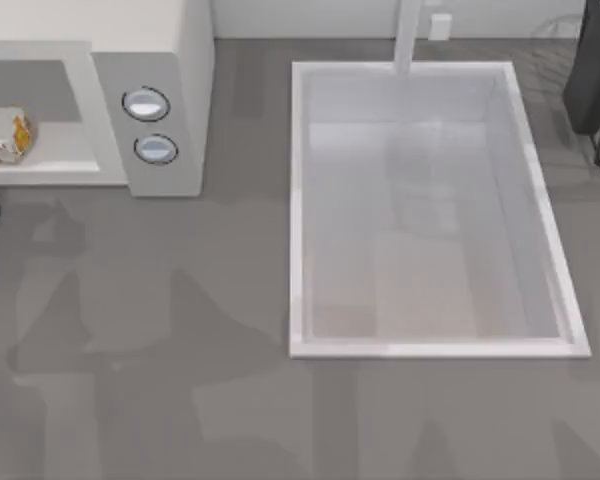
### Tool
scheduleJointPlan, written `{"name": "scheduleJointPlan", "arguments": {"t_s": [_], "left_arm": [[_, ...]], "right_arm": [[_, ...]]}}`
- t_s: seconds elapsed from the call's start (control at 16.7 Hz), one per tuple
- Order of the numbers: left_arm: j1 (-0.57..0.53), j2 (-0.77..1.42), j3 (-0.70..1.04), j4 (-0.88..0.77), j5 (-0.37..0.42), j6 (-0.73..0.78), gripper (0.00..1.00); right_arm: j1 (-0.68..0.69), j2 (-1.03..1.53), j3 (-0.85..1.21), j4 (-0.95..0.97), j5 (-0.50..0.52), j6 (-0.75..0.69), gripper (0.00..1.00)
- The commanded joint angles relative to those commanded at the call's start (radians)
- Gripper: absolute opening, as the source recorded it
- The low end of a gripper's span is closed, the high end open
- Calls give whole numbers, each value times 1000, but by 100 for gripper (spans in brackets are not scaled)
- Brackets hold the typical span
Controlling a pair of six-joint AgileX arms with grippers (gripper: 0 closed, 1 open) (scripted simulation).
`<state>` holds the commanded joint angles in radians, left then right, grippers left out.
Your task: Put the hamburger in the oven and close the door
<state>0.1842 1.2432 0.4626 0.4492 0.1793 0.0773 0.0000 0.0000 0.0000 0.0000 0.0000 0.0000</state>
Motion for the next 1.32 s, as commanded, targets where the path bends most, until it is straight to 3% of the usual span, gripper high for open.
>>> {"name": "scheduleJointPlan", "arguments": {"t_s": [0.84,1.08,1.32], "left_arm": [[-168,-1060,-402,-355,-162,-68,100],[-183,-1223,-457,-437,-178,-76,100],[-184,-1243,-463,-449,-179,-77,100]], "right_arm": [[0,0,0,0,0,0,100],[0,0,0,0,0,0,100],[0,0,0,0,0,0,100]]}}
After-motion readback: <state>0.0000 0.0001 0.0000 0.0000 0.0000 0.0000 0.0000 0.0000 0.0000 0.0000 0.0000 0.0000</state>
